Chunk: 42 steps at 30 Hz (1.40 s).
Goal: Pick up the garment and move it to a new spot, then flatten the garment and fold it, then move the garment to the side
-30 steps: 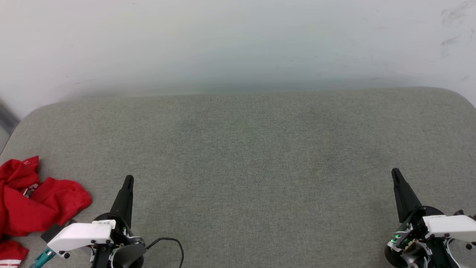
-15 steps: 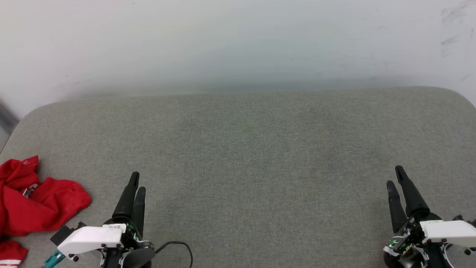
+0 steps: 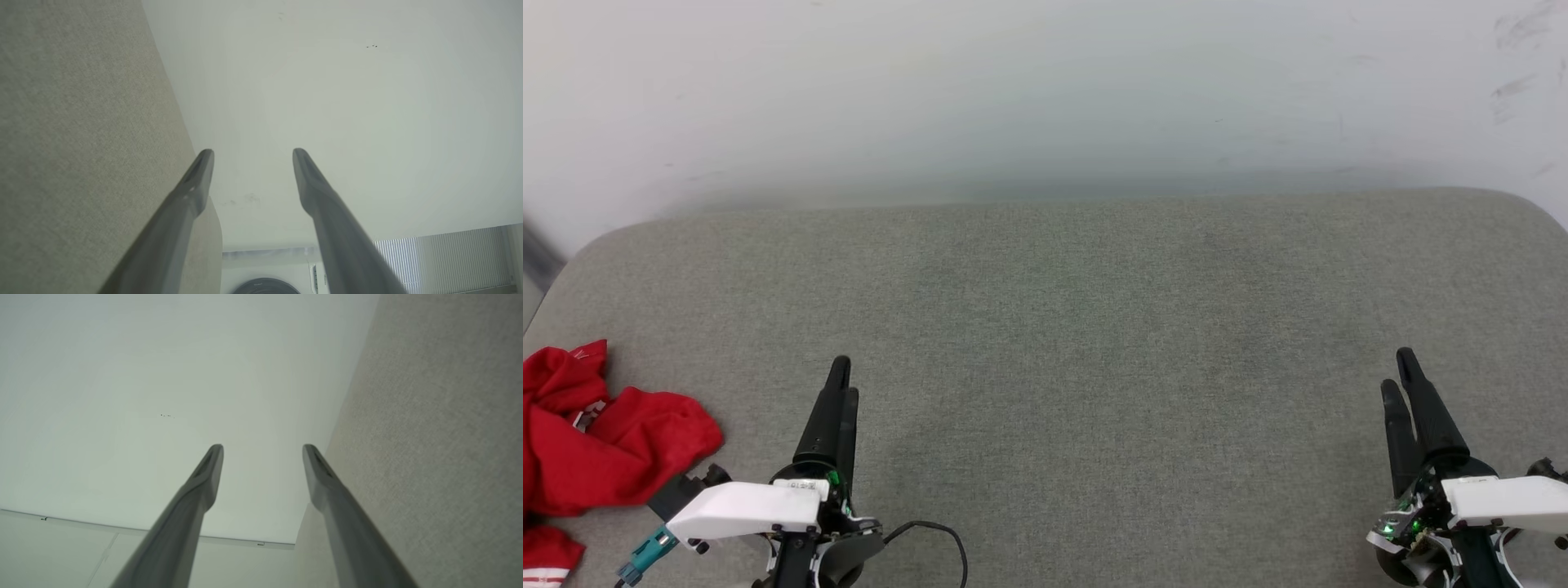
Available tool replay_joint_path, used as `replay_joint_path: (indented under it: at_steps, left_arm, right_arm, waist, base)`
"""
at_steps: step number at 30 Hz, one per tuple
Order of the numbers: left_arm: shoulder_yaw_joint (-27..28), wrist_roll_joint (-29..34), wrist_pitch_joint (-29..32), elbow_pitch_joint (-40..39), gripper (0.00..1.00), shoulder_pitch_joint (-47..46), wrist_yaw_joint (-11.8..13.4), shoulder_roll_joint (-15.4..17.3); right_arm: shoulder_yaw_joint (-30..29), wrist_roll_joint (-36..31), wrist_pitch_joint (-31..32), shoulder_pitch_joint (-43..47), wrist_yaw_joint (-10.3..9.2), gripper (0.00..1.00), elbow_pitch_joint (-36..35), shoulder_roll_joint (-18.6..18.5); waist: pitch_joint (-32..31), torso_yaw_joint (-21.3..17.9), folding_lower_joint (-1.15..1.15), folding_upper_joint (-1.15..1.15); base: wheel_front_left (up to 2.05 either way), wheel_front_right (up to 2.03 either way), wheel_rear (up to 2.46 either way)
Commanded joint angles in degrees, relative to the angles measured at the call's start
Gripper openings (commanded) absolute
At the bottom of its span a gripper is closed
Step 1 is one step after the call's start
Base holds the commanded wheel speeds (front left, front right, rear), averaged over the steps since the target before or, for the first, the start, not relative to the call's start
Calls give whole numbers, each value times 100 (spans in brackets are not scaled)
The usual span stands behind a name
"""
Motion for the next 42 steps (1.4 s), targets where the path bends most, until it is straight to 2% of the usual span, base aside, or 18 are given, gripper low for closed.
replay_joint_path:
  at_steps: [1,11,32,42]
  left_arm:
    - [-55,211,-77,-169,100,-96,-3,37]
    - [-211,1303,-279,-279,100,-41,-3,115]
    - [-330,4077,-680,-463,100,138,-3,257]
    - [-296,5213,-846,-617,100,247,-2,251]
  right_arm:
    - [63,-183,-79,-43,1,100,-153,-100]
    - [155,-1176,-288,-38,1,100,-276,-151]
    - [135,-4587,-649,109,2,100,-589,-107]
    - [201,-5514,-562,168,1,100,-773,-162]
  waist:
    - [3,3,0,0]
    - [9,21,0,0]
    - [-6,54,0,0]
    - [-21,73,0,0]
  base:
    - [0,0,0]
    - [0,0,0]
    - [0,0,0]
    - [0,0,0]
